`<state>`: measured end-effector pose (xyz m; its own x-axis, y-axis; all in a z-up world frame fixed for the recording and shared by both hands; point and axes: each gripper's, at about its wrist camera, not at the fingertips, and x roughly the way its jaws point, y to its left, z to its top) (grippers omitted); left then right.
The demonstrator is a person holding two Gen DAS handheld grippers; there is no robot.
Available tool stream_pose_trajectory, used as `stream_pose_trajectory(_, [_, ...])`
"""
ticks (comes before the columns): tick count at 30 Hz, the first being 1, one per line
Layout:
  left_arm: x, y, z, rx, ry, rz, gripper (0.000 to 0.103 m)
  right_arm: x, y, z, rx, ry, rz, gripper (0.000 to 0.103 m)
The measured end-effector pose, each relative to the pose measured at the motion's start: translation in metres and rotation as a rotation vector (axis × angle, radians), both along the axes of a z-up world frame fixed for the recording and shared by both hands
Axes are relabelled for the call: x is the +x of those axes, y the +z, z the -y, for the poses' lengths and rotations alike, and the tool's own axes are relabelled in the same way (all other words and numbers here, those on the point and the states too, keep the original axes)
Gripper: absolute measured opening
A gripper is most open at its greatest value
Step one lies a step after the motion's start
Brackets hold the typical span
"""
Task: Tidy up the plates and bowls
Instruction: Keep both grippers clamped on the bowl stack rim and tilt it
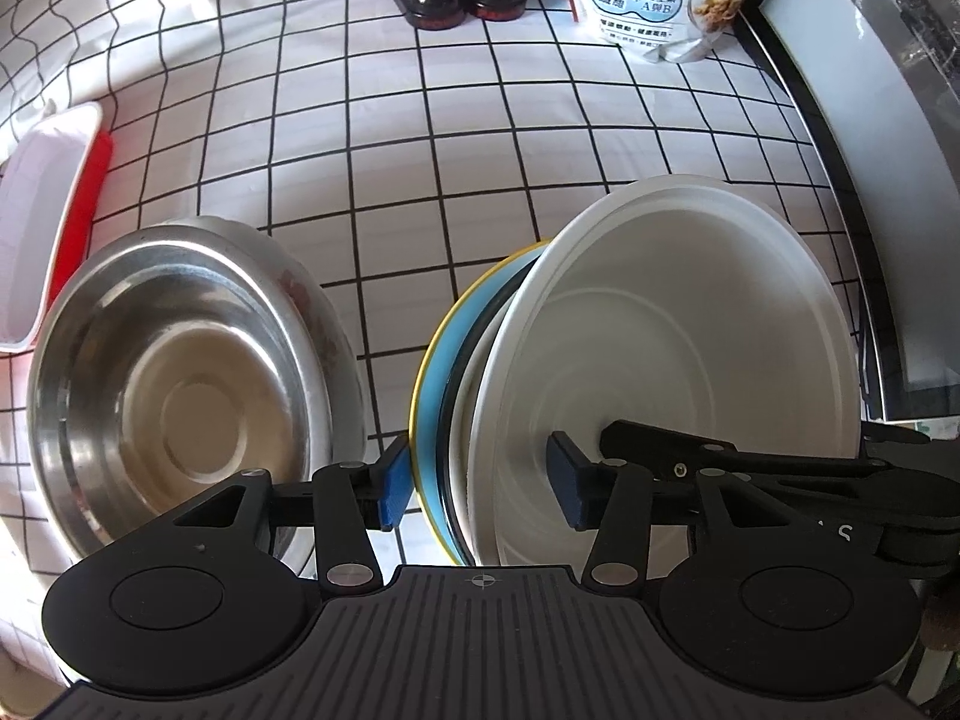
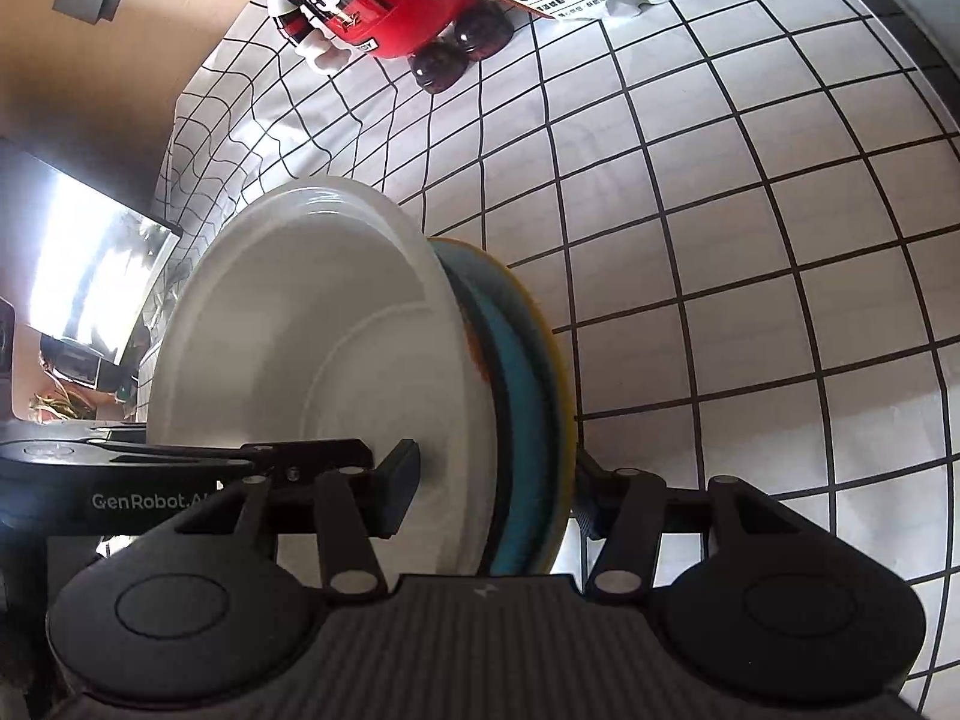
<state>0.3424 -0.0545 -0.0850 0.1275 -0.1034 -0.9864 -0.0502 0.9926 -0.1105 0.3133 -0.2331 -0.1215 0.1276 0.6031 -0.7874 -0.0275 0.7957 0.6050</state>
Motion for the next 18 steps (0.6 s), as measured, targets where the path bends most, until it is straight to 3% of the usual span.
stream_pose_trajectory(6, [-0.001,0.001,0.0,-0.007,-0.017,0.007,0.052,-0.001,0.001,-0.002,-0.016,0.012,0.024,0.053])
stream_pose_trajectory(11, [0.0,0.0,-0.01,-0.064,0.07,0.001,0.043,-0.001,0.001,-0.002,-0.023,0.015,0.034,0.053])
stream_pose_trajectory(18, [-0.002,0.006,-0.011,0.0,0.039,-0.01,0.029,-0.001,0.001,-0.002,-0.026,0.014,0.037,0.055])
